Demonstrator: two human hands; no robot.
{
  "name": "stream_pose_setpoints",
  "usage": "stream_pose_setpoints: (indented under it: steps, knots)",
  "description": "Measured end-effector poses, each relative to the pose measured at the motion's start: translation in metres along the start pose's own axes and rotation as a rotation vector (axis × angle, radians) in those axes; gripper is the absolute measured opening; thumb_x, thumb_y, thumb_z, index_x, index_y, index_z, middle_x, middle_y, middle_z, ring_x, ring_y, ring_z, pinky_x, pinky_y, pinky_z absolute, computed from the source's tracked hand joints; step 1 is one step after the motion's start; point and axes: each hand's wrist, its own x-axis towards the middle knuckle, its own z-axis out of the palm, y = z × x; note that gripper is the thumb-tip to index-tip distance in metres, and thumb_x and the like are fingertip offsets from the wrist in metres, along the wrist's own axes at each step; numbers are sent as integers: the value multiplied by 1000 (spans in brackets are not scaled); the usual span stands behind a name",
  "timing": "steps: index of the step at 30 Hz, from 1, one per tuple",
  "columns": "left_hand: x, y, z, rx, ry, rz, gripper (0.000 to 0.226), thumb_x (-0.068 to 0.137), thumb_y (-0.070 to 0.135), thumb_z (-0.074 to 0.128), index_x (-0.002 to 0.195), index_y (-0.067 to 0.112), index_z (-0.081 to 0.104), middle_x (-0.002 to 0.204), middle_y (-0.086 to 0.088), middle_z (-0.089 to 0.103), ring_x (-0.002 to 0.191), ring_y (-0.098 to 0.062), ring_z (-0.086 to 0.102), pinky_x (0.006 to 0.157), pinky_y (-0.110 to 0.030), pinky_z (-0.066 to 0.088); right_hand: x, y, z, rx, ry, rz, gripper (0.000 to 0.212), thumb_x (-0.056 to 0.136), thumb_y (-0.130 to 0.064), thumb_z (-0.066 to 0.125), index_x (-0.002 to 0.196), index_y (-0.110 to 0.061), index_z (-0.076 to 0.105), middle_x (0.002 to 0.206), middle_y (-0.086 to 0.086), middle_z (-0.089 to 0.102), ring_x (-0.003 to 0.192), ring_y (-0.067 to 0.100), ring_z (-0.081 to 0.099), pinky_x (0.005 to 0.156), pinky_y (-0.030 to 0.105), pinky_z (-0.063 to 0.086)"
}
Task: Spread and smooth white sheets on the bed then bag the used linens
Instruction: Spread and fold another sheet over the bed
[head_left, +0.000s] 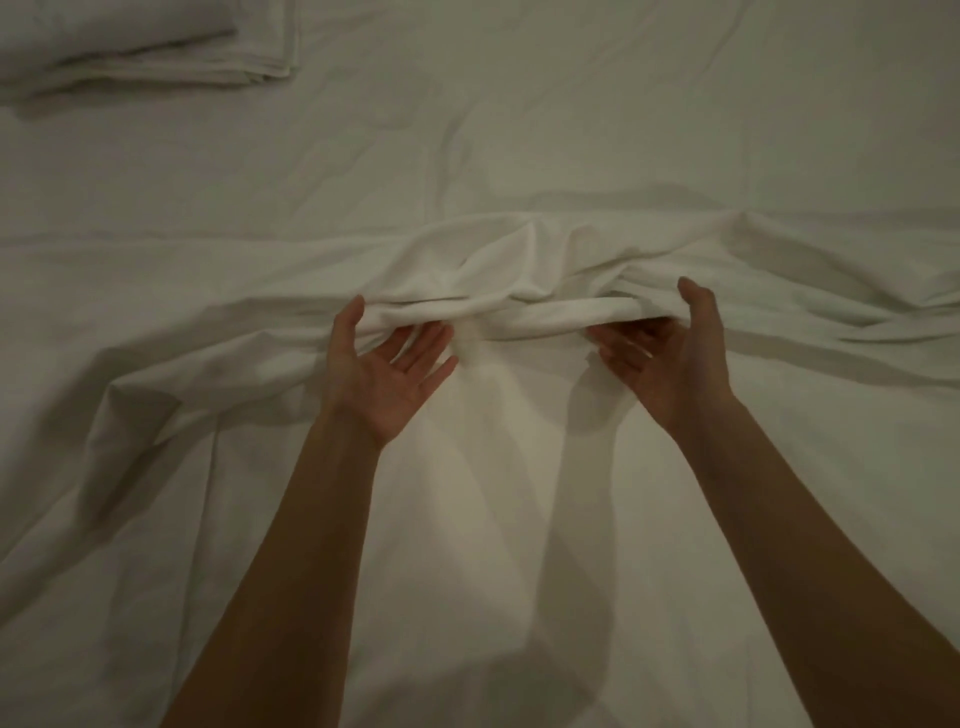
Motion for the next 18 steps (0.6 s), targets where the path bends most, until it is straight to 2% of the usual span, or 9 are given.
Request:
stream_pose_setpoints:
  steps: [2,5,9,12,15,18]
  knots:
    - [3,-1,3,34,-10,-9,50,86,51,57,104,5,60,108,-14,70,110,-28,66,98,-45,50,-2,10,0,-55,-19,52,51,91,-53,46,109,-8,64,104,8,65,102,27,66,95,38,46]
    - [3,5,6,64,-57,-34,57,85,50,57,113,1,60,117,-15,68,110,-27,66,92,-40,54,-1,22,3,21,-93,134,59,89,-57,47,119,-7,59,119,9,64,110,26,64,100,42,41]
    - [6,8,9,38,-123,-56,72,82,53,59,129,-1,52,130,-22,60,121,-34,58,104,-43,45,-3,30,16,43,-164,128,54,91,-55,46,120,-11,58,118,6,66,113,22,62,105,43,40]
    - [15,7,24,24,-83,-34,66,87,48,60,134,2,50,131,-20,59,121,-35,58,103,-44,46,-5,34,27,-16,-235,128,55,92,-54,44,122,-10,57,120,7,65,113,21,63,104,42,41]
    - [22,11,45,-32,12,-21,54,92,30,63,134,-1,49,132,-23,56,120,-37,56,88,-49,53,-5,41,36,-11,-270,139,58,90,-52,49,130,-10,54,125,8,64,113,22,64,103,44,44]
    - [26,17,54,-72,-3,52,44,93,19,61,132,0,51,130,-22,58,119,-37,57,87,-54,54,1,50,35,13,-247,170,55,86,-50,53,123,-10,56,118,6,63,116,25,61,100,43,45]
